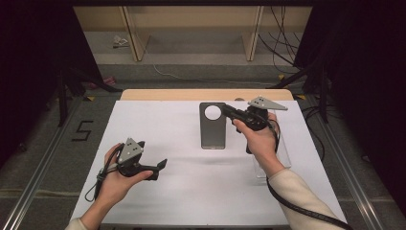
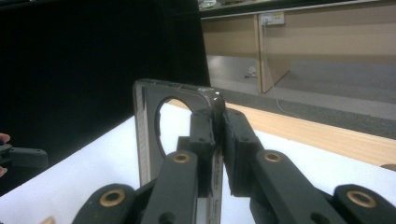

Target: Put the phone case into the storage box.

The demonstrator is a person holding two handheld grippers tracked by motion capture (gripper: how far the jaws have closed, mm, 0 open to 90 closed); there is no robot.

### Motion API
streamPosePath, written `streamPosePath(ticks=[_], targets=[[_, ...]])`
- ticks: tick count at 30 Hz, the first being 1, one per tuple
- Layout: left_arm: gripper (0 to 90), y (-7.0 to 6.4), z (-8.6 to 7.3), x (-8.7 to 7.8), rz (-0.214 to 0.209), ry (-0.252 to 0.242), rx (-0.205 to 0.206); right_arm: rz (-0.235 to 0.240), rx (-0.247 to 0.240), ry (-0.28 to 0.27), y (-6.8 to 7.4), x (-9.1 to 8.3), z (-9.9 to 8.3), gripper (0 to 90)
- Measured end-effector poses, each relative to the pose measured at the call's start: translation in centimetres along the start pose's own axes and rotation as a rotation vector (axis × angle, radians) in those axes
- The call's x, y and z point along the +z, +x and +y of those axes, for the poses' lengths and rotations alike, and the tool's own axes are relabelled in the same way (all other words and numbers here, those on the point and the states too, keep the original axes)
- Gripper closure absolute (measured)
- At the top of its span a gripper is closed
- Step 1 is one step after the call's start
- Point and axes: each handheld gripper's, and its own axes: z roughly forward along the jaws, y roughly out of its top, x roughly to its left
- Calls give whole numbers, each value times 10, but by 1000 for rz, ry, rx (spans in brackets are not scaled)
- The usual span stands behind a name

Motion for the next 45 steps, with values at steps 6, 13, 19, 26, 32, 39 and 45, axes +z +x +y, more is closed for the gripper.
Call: streamPosePath(ticks=[6, 13, 19, 26, 32, 39, 45], targets=[[11, 0, 0, 0, 0, -1, -1, -2, 2, -4, -1, -1, 1, 834], [11, 0, 0, -1, 0, -3, -1, -7, 0, -6, -4, -2, 2, 835], [12, 0, -1, -1, 2, -3, -1, -11, 1, -10, -6, -4, 3, 835], [12, 1, -1, -2, 3, -4, -2, -16, 1, -17, -8, -5, 5, 834], [13, 2, -2, -3, 5, -4, -3, -23, 3, -22, -10, -7, 6, 835], [14, 2, -2, -4, 8, -5, -1, -29, 4, -28, -11, -9, 7, 835], [15, 3, -3, -4, 8, -7, -2, -34, 4, -29, -13, -10, 8, 835]])
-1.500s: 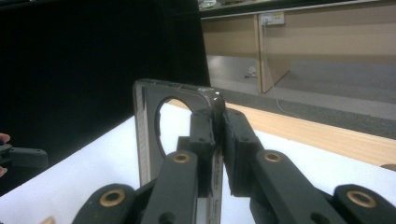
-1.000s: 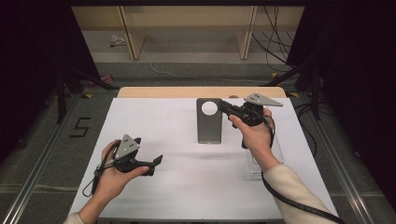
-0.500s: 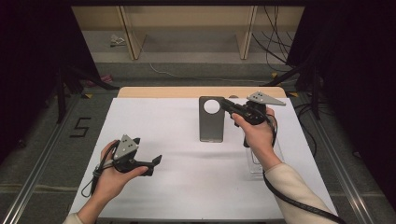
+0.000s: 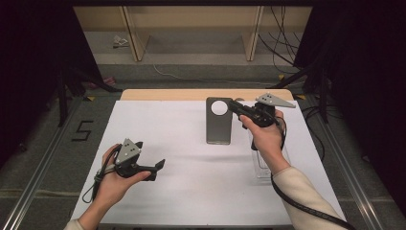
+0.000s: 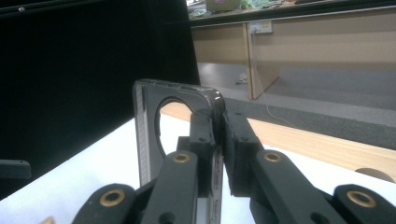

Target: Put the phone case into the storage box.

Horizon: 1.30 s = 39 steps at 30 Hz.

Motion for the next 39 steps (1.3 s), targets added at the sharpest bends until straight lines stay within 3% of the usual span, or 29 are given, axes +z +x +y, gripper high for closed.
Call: streamPosePath(ticks=[39], targets=[[19, 2, -3, -2, 3, 3, -2, -40, 1, -18, -11, -8, 6, 835]])
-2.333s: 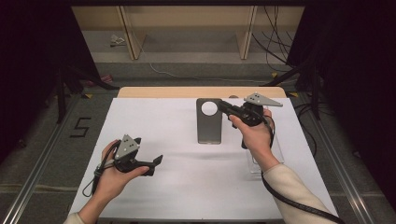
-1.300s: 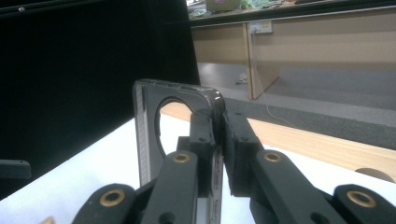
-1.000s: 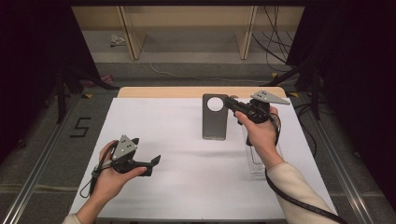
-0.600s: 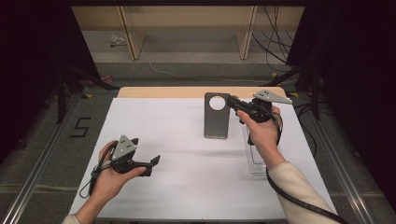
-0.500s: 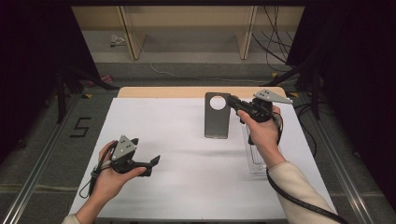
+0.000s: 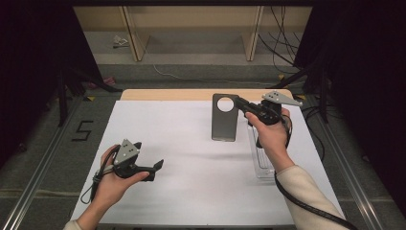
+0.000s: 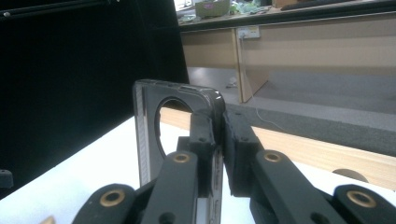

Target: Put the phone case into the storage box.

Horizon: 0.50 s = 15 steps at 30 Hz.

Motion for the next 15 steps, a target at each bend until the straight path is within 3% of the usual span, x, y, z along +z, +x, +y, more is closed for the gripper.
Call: streamPosePath(ticks=[15], targets=[[20, 1, 0, 0, 1, 1, 1, -13, -4, -6, -4, -3, 2, 835]])
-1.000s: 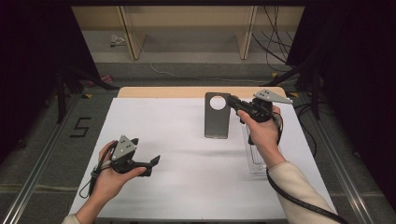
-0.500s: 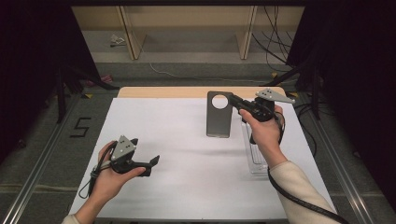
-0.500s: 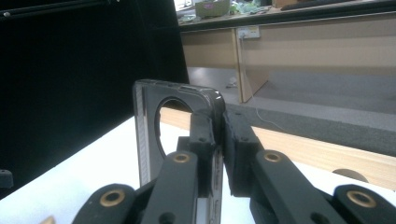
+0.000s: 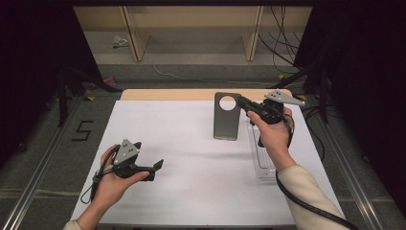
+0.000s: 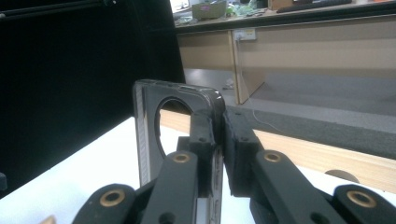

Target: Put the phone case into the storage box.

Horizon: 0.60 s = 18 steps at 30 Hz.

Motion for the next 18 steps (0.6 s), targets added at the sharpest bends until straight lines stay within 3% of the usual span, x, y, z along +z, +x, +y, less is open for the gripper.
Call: streamPosePath(ticks=[18], targets=[[21, 0, 0, 0, 0, 0, -3, -17, -2, -10, -6, -4, 3, 835]])
